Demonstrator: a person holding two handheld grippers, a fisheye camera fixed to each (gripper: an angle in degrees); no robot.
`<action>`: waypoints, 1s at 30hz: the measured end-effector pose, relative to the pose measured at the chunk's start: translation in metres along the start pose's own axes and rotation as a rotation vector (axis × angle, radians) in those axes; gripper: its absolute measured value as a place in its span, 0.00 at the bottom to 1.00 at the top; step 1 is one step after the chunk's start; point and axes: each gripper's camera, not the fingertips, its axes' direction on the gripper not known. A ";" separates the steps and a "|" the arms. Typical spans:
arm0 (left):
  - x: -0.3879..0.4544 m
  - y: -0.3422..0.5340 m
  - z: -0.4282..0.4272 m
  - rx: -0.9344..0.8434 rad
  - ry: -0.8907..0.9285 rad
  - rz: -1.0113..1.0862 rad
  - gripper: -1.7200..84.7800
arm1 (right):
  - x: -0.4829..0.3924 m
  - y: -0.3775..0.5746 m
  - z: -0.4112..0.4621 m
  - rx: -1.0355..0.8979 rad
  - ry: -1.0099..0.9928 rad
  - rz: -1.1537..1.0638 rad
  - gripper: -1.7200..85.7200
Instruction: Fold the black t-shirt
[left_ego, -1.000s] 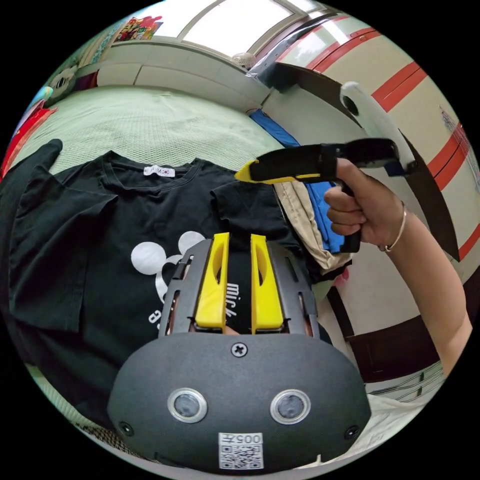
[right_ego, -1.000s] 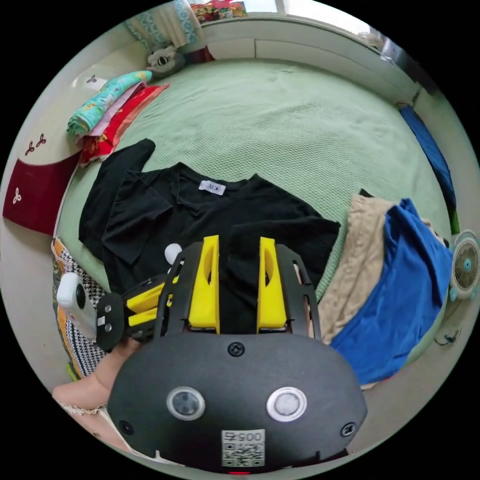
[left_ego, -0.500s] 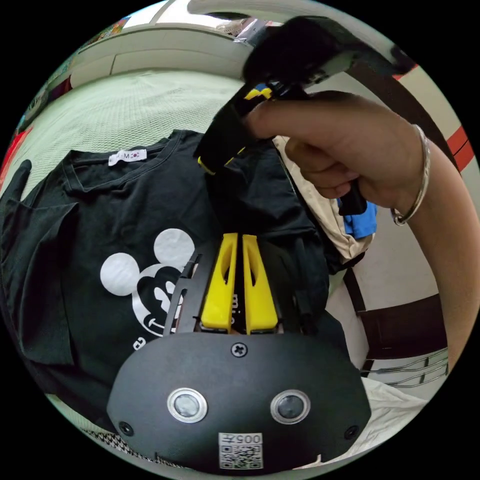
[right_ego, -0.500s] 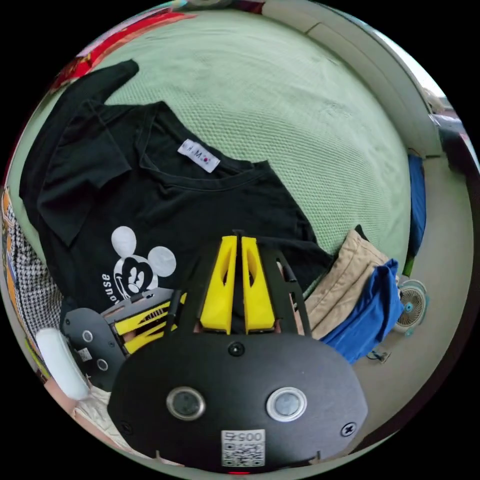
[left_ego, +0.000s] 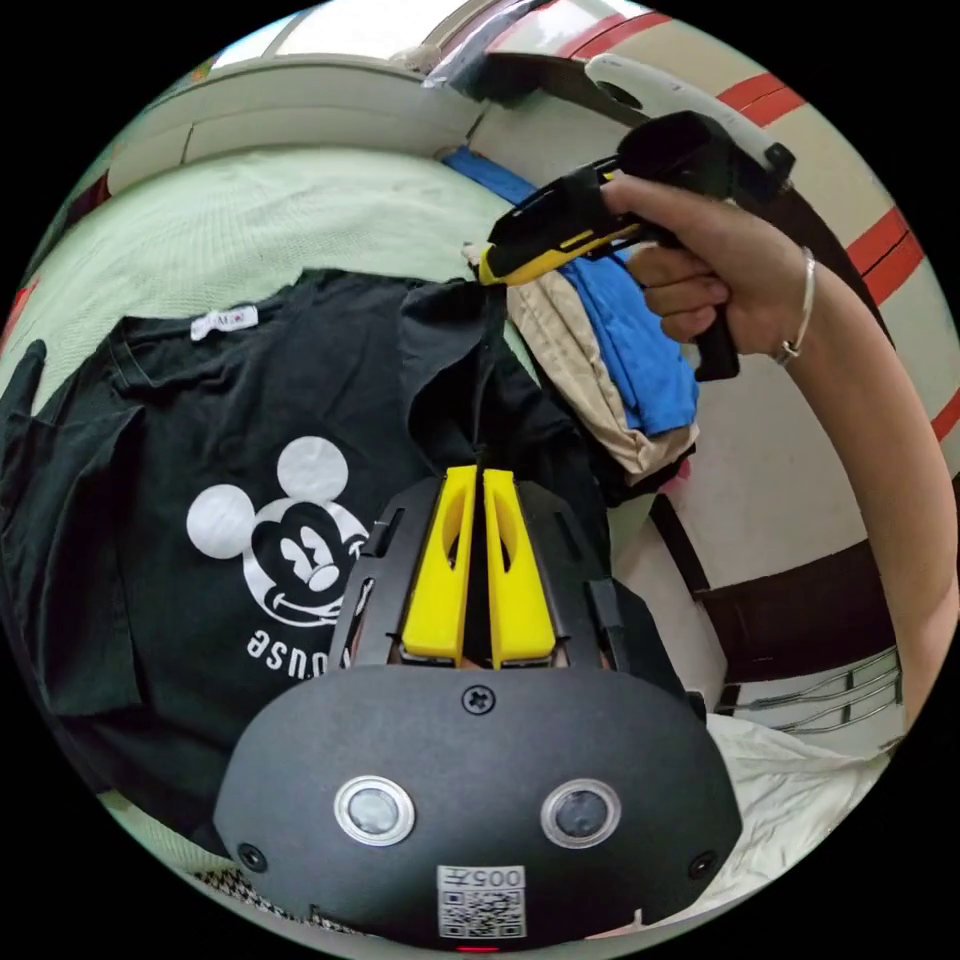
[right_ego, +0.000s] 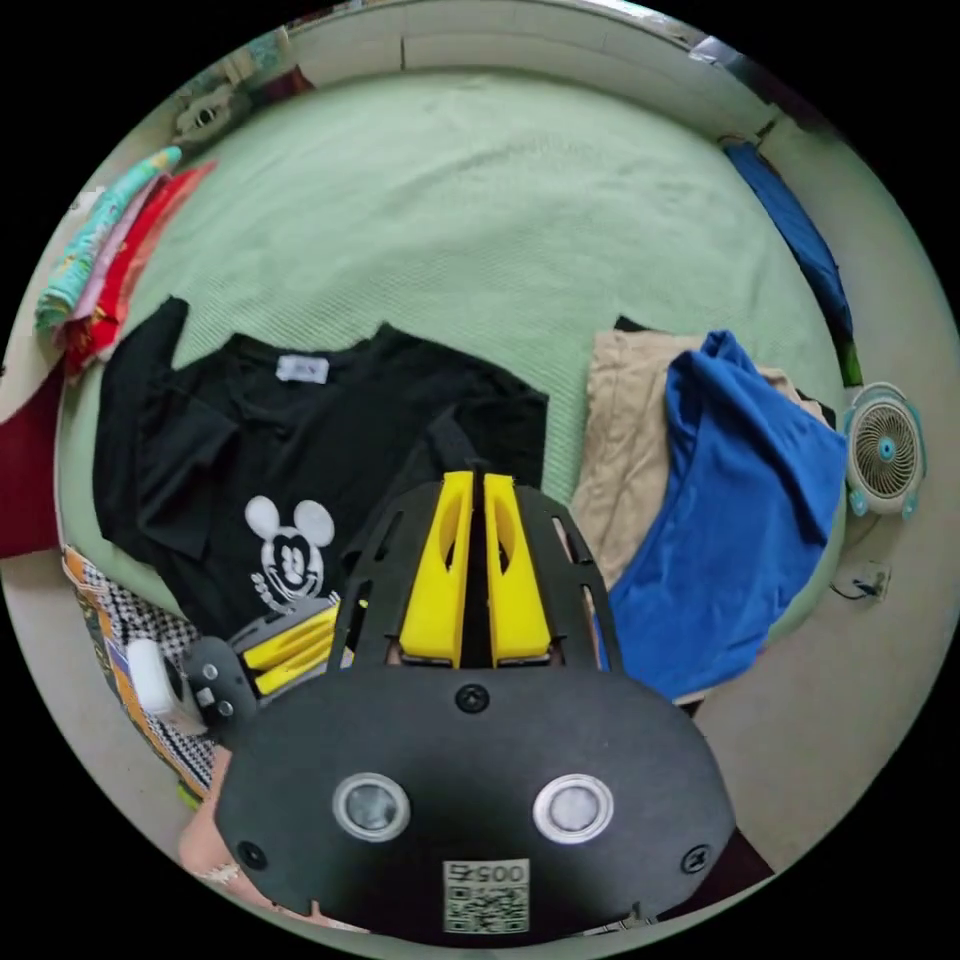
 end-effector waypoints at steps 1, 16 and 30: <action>0.001 -0.001 0.002 -0.008 -0.019 0.004 0.05 | -0.002 0.001 0.005 -0.017 0.044 -0.010 0.05; 0.001 -0.012 0.012 -0.022 -0.037 -0.003 0.06 | -0.083 0.003 -0.043 0.167 -0.005 -0.541 0.15; 0.002 -0.016 0.012 -0.045 -0.080 0.019 0.05 | -0.123 -0.019 0.017 -0.050 0.207 -0.643 0.07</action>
